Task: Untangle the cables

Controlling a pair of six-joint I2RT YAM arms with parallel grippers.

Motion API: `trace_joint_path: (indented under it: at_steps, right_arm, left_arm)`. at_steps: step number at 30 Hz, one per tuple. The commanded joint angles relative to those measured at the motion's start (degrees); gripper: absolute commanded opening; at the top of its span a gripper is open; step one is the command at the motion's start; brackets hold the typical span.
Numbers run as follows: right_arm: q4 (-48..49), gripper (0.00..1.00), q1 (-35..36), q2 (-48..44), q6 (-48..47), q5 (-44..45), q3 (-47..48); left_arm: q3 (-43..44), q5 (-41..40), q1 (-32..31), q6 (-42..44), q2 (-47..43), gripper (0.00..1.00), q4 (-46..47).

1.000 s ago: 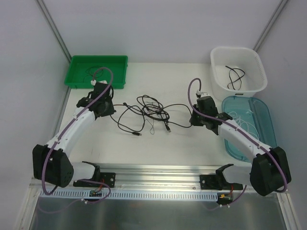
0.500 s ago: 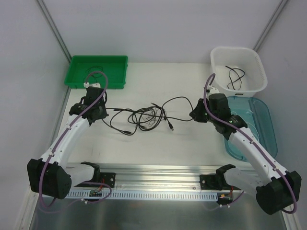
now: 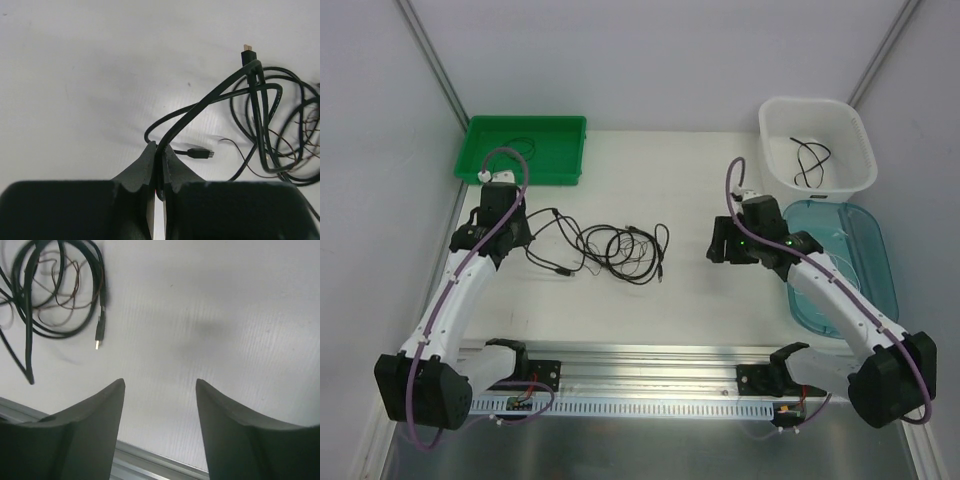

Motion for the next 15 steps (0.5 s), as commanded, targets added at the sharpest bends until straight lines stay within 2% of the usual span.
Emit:
trace_joint_path:
  at_steps: [1,5,11,15]
  right_arm:
    - [-1.11,0.64,7.58,1.09,-3.73,2.18,1.88]
    - [0.38,0.68,15.58,4.43,-4.62,5.96,7.41]
    - [5.83,0.68,24.82,10.41,-6.8,9.65,14.45]
    - [10.39,0.68,28.51,14.45,-9.27,5.89,19.63]
  left_arm:
    - [-1.49,9.24,-0.07,2.72,-3.83,0.0,5.49]
    - [-2.46,16.89,-0.07,3.86,-5.94,0.0,8.04]
    - [-4.4,20.78,-0.07,4.48,-9.46,0.0,10.95]
    - [-4.57,22.89,-0.07,4.48,-9.29,0.0,11.39]
